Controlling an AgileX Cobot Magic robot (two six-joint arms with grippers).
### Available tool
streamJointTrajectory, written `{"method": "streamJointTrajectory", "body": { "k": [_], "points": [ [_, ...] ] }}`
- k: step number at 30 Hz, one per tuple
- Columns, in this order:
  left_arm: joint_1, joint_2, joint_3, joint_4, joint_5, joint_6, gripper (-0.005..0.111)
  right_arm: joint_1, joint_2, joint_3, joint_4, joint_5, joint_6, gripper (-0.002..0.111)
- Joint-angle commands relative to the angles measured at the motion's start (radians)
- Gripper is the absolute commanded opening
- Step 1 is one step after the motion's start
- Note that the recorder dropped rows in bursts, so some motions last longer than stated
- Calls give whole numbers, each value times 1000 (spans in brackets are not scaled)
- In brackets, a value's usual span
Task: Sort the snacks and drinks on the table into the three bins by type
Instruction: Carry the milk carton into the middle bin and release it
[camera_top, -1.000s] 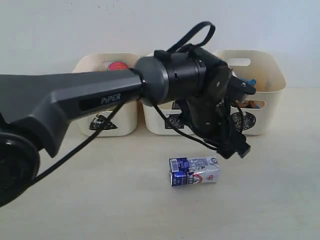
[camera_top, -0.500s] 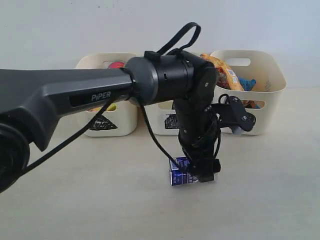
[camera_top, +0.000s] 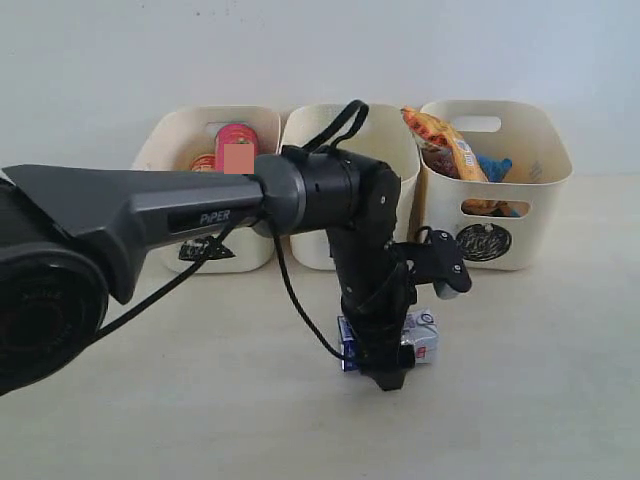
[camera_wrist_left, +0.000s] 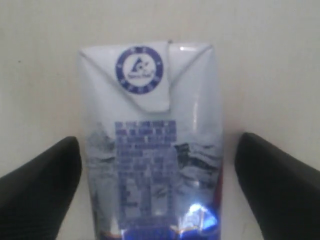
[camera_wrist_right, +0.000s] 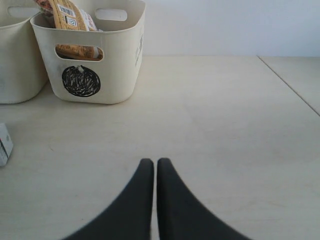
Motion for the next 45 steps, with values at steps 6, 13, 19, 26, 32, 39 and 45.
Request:
{"method": "streamJointTrajectory", "body": {
  "k": [6, 13, 19, 26, 32, 39, 45],
  "points": [
    [-6, -29, 4, 5, 23, 23, 5, -3, -5, 5, 2, -6, 0, 0],
    [-6, -153, 4, 1, 73, -97, 4, -3, -5, 5, 2, -6, 0, 0],
    [-6, -279, 4, 61, -57, -330, 4, -3, -5, 5, 2, -6, 0, 0],
    [-4, -335, 4, 314, -315, -728, 4, -3, -5, 5, 2, -6, 0, 0],
    [37, -289, 4, 684, -424, -1116, 4, -3, -5, 5, 2, -6, 0, 0],
    [136, -209, 2, 692, -554, -1193, 25, -3, -5, 5, 2, -6, 0, 0],
    [154, -180, 2, 685, -588, -1193, 96, -3, -5, 5, 2, -6, 0, 0]
  ]
}}
